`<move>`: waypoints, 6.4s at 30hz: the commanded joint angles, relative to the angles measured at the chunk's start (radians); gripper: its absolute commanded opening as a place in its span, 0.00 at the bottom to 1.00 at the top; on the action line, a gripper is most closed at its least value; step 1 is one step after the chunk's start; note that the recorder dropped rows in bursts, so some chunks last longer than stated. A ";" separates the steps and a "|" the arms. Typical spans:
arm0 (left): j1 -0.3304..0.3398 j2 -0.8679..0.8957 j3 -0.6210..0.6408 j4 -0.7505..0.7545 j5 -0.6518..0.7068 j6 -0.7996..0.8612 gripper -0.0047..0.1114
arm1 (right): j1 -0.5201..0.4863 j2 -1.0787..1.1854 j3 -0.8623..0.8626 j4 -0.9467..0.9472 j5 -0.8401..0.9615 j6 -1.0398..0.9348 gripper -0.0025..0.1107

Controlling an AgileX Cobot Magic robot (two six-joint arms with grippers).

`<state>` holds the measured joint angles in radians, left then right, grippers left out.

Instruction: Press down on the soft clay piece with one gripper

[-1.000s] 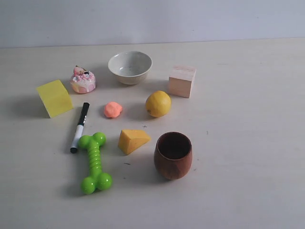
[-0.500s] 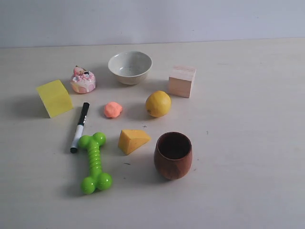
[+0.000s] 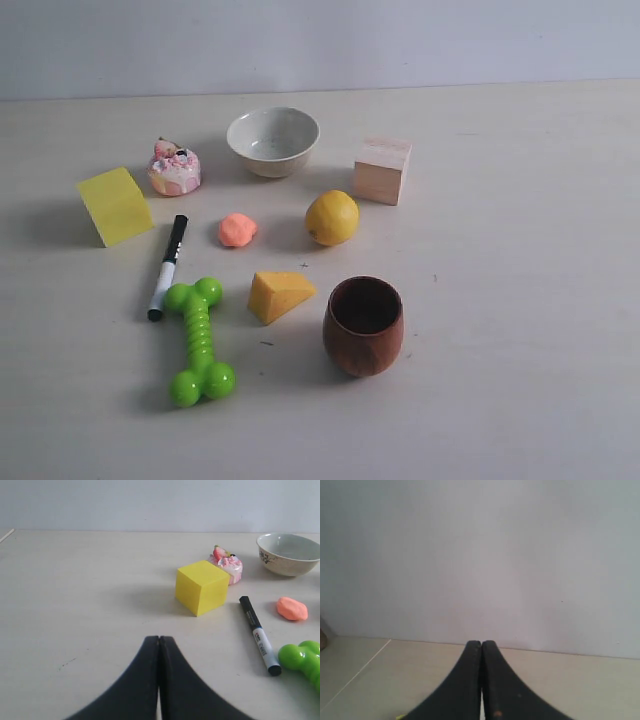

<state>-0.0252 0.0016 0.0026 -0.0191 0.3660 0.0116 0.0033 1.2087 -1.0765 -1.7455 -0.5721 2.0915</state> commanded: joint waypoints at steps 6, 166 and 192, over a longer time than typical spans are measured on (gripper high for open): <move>-0.005 -0.002 -0.003 -0.003 -0.011 0.000 0.04 | 0.153 0.044 0.141 0.426 0.327 -0.627 0.02; -0.005 -0.002 -0.003 -0.003 -0.011 0.000 0.04 | 0.740 1.062 -0.597 1.746 1.075 -1.928 0.02; -0.005 -0.002 -0.003 -0.003 -0.011 0.000 0.04 | 0.740 1.084 -0.597 1.792 1.052 -1.966 0.02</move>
<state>-0.0252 0.0016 0.0026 -0.0191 0.3660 0.0116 0.7398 2.2943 -1.6695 0.0257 0.4906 0.1482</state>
